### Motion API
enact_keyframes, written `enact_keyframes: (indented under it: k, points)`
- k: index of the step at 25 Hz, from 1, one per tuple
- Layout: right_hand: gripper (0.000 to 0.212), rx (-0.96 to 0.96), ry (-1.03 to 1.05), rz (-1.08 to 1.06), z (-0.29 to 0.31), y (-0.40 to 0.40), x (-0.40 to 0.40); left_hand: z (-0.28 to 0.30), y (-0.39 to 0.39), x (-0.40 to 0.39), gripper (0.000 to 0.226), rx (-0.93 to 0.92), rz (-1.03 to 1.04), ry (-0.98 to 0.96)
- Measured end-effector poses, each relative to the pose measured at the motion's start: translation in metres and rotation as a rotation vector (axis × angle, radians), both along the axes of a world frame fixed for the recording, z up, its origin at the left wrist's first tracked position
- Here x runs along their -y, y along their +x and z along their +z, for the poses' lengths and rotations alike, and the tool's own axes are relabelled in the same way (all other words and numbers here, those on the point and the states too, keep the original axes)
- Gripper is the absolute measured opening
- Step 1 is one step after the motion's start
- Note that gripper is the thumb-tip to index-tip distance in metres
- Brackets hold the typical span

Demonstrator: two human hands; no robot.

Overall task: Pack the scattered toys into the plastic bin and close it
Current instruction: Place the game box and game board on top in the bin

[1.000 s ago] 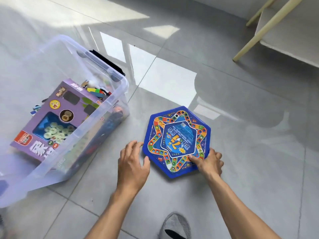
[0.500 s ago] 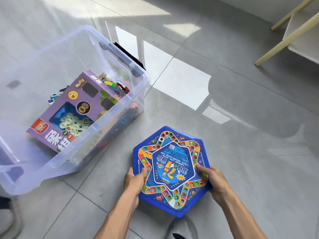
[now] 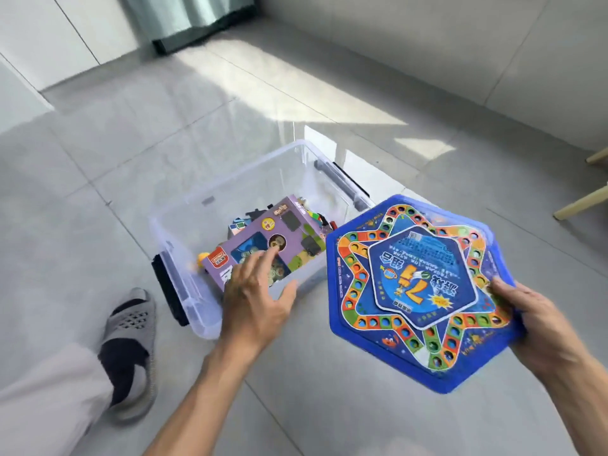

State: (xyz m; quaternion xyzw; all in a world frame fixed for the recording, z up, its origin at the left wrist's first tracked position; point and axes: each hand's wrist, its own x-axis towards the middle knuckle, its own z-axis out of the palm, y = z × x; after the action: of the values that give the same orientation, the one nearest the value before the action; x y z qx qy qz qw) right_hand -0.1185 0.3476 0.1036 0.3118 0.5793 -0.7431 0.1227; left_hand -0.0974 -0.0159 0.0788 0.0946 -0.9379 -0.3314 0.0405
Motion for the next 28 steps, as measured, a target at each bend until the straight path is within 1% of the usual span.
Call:
enact_keyframes:
  k: [1, 2, 3, 4, 5, 7, 10, 13, 16, 17, 19, 21, 23, 24, 25, 26, 28]
  points:
    - [0.02, -0.019, 0.013, 0.006, 0.012, -0.008, 0.006, -0.007, 0.002, 0.009, 0.052, 0.092, -0.034, -0.181]
    - [0.02, -0.028, 0.021, 0.022, 0.023, -0.015, 0.015, -0.018, 0.008, 0.015, 0.049, 0.171, -0.056, -0.271]
    - [0.019, -0.035, 0.025, 0.042, 0.031, -0.022, 0.026, -0.029, 0.016, 0.019, 0.042, 0.163, -0.084, -0.316]
    - [0.017, -0.039, 0.03, 0.068, 0.038, -0.029, 0.04, -0.037, 0.025, 0.024, 0.036, 0.122, -0.101, -0.301]
    - [0.016, -0.042, 0.031, 0.096, 0.042, -0.038, 0.056, -0.04, 0.032, 0.027, 0.033, 0.078, -0.098, -0.245]
    - [0.013, -0.045, 0.043, 0.162, 0.046, -0.057, 0.096, -0.037, 0.04, 0.037, 0.033, 0.055, -0.093, -0.137]
    - [0.013, -0.014, 0.141, 0.269, 0.03, -0.088, 0.167, -0.036, 0.055, 0.054, 0.021, 0.0, -0.111, -0.21]
    - [0.014, 0.079, 0.19, 0.398, -0.001, -0.103, 0.222, -0.039, 0.068, 0.063, 0.025, -0.111, -0.11, -0.171]
    - [0.015, 0.239, 0.119, 0.503, -0.022, -0.101, 0.24, -0.041, 0.071, 0.071, 0.029, -0.201, -0.086, -0.133]
    - [0.017, 0.246, 0.138, 0.55, -0.027, -0.102, 0.24, -0.041, 0.071, 0.073, 0.029, -0.209, -0.082, -0.141]
    - [0.025, 0.227, 0.281, 0.718, -0.034, -0.107, 0.238, -0.042, 0.072, 0.076, 0.029, -0.212, -0.053, -0.142]
    - [0.034, 0.227, 0.434, 0.856, -0.036, -0.11, 0.234, -0.037, 0.072, 0.072, 0.031, -0.163, 0.034, -0.051]
    - [0.038, 0.249, 0.427, 0.904, -0.036, -0.106, 0.23, -0.022, 0.068, 0.063, 0.047, 0.021, 0.218, 0.05]
    - [0.035, 0.27, 0.377, 0.92, -0.035, -0.101, 0.228, -0.014, 0.063, 0.06, 0.056, 0.134, 0.339, 0.095]
    - [0.029, 0.294, 0.305, 0.932, -0.033, -0.093, 0.225, -0.007, 0.058, 0.06, 0.059, 0.226, 0.46, 0.161]
    - [0.022, 0.318, 0.224, 0.938, -0.033, -0.085, 0.22, -0.002, 0.052, 0.064, 0.055, 0.285, 0.558, 0.244]
    - [0.014, 0.346, 0.088, 0.929, -0.033, -0.065, 0.211, 0.001, 0.042, 0.075, 0.038, 0.331, 0.693, 0.407]
